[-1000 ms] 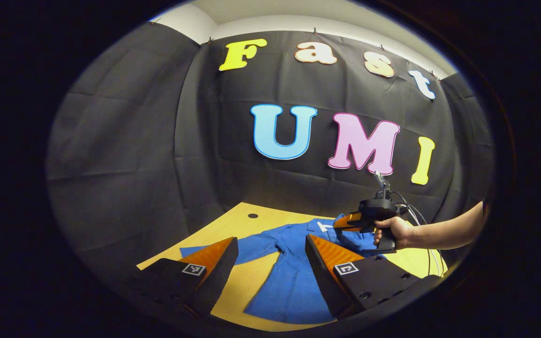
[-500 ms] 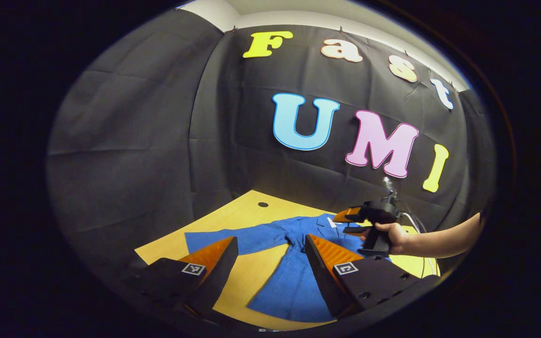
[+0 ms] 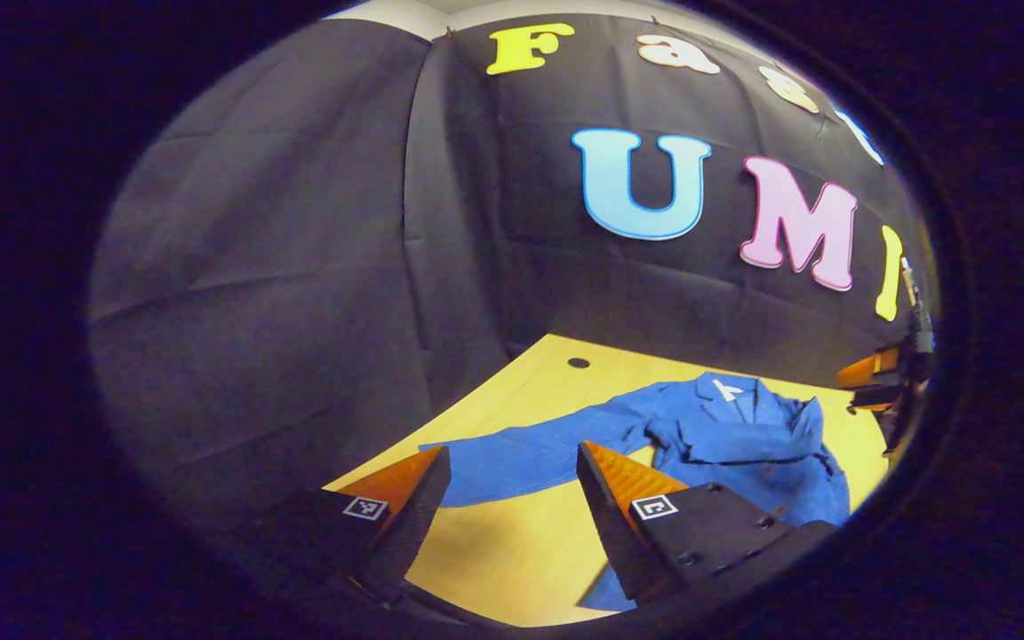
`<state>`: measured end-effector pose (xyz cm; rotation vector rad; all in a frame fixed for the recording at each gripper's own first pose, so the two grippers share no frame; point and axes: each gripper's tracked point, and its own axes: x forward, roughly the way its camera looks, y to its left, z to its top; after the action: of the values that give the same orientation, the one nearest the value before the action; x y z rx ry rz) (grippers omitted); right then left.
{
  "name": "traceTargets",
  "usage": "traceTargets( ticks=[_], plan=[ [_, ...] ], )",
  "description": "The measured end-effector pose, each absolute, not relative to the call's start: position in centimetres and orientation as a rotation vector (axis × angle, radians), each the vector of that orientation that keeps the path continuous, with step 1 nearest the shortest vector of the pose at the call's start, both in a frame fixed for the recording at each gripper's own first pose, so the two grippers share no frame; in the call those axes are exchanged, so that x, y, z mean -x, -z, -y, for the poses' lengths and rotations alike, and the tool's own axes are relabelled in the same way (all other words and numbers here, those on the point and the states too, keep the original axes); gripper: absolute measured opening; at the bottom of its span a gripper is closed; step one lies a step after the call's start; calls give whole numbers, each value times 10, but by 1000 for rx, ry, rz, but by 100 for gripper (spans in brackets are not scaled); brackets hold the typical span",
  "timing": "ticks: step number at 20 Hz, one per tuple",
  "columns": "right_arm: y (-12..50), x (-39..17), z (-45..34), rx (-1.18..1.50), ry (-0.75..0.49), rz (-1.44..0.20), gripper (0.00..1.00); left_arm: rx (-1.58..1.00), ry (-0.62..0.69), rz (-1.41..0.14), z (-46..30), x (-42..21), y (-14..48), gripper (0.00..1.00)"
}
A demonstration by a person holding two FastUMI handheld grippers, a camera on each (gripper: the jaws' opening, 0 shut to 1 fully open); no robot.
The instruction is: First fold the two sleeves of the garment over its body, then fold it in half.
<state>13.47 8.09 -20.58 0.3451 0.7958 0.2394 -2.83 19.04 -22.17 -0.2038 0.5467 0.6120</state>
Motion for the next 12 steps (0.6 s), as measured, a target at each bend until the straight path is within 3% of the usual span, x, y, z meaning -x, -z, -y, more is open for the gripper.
traceTargets(
  ticks=[2, 7, 10, 12],
  plan=[
    [189, -116, -44, -310, -185, -766, 98, 164, -638, -710, -205, 35, 254, 83],
    [145, -60, 31, -269, -27, -694, 98, 230, -635, -841, -241, 5, 308, 84],
    [133, -13, 72, -111, 22, -685, 97, 337, -632, -927, -251, -1, 336, 87],
    [123, 14, 97, -9, 57, -678, 98, 343, -670, -971, -264, -3, 346, 82]
  ],
)
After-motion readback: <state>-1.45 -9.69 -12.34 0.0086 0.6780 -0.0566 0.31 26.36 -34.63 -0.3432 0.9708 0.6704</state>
